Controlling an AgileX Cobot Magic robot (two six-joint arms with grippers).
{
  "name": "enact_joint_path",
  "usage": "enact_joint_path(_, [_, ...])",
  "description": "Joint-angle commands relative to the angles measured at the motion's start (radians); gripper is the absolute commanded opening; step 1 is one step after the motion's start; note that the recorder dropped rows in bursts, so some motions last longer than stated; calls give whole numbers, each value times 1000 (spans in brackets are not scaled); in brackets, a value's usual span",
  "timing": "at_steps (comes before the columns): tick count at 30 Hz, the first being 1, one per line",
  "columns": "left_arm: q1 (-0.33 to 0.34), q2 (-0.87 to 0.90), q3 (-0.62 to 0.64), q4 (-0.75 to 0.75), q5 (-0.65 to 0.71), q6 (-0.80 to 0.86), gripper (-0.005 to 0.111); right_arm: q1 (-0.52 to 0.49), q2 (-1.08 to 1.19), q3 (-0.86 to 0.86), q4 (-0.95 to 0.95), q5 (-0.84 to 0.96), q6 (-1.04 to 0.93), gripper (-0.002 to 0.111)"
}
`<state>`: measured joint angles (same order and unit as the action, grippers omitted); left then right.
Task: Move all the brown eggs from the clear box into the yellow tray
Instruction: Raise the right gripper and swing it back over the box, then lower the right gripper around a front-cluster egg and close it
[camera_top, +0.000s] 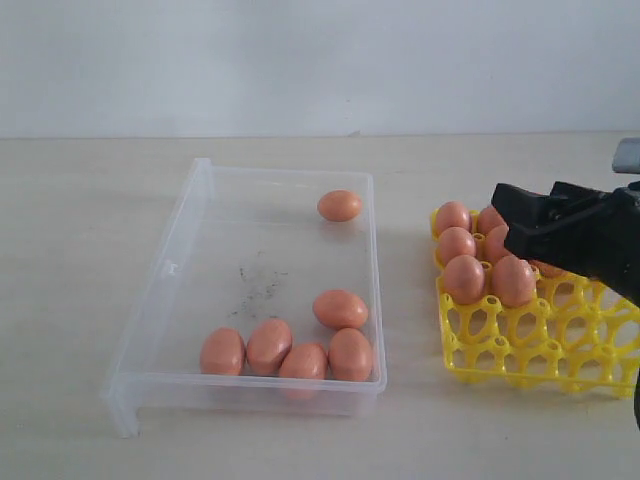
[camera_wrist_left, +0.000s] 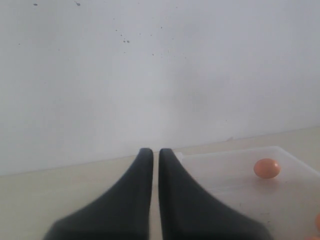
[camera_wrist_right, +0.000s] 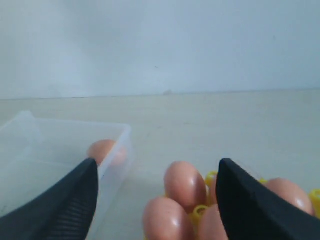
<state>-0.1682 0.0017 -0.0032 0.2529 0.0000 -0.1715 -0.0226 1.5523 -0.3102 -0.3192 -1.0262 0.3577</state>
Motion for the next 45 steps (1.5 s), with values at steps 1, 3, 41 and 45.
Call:
enact_joint_path(1, [-5,-2,3,-2,0,1,4,4,-62,-4,-167,-3,66,49])
enact_joint_path(3, [-5,-2,3,-2,0,1,4,32,-73,-23,-278,-38,88,37])
enact_joint_path(41, [-5,-2,3,-2,0,1,4,691,427,-1115,447,1865,-132,46])
enact_joint_path(45, [-5,-2,3,-2,0,1,4,691,480,-1181,439,1899,-120,46])
